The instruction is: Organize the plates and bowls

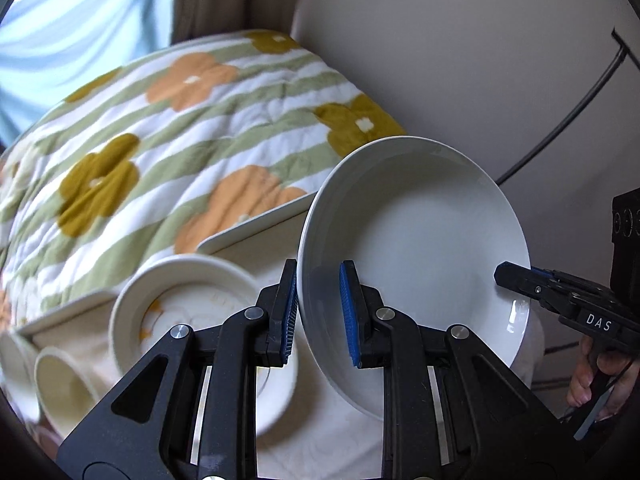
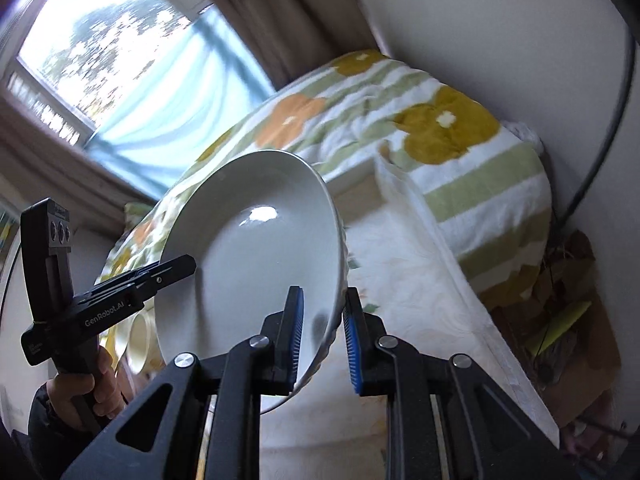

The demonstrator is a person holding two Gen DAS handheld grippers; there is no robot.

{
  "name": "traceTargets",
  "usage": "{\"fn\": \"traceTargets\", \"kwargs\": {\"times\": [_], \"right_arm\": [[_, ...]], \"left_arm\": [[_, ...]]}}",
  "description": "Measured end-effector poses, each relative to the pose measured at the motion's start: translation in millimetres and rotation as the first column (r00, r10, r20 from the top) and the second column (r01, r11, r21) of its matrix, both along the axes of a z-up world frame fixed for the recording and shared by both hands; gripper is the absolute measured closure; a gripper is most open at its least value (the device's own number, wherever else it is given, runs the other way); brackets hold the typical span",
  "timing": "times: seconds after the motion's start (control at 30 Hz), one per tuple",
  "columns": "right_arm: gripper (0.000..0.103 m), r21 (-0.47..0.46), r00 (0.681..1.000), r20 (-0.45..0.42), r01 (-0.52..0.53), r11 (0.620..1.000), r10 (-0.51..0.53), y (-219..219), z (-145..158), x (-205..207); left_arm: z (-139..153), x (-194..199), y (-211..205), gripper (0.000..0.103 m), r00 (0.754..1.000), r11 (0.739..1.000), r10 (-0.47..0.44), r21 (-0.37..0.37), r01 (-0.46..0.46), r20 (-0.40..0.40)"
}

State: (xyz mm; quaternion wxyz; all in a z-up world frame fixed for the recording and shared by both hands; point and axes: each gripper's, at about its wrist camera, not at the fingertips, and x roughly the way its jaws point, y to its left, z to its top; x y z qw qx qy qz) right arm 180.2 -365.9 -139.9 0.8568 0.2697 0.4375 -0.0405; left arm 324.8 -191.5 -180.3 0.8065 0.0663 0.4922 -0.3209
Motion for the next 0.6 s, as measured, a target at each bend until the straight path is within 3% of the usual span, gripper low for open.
{"fn": "traceTargets", "kwargs": {"times": [0.23,0.4,0.6], "right_arm": [[0.085,-0.013,0.969,0.046,-0.244,0.97,0.244,52.0,22.7,-13.9],[0.085,0.045,0.922,0.017,-0.388,0.921,0.388,93.8,9.0,-20.7],[0.085,0.079,0.842,-0.054,-0.533,0.843,0.537,150.2,-24.5,-34.6]], "left_arm": [[32.9,-71.6,79.7,0.085,0.973,0.975,0.223,-0.008,-0.223,0.053],[33.4,-128.0,139.8,0.085,0.925,0.926,0.376,0.013,-0.377,0.048],[8.2,-181.5,206.7,0.085,0.857,0.856,0.516,0.042,-0.515,-0.01]]}}
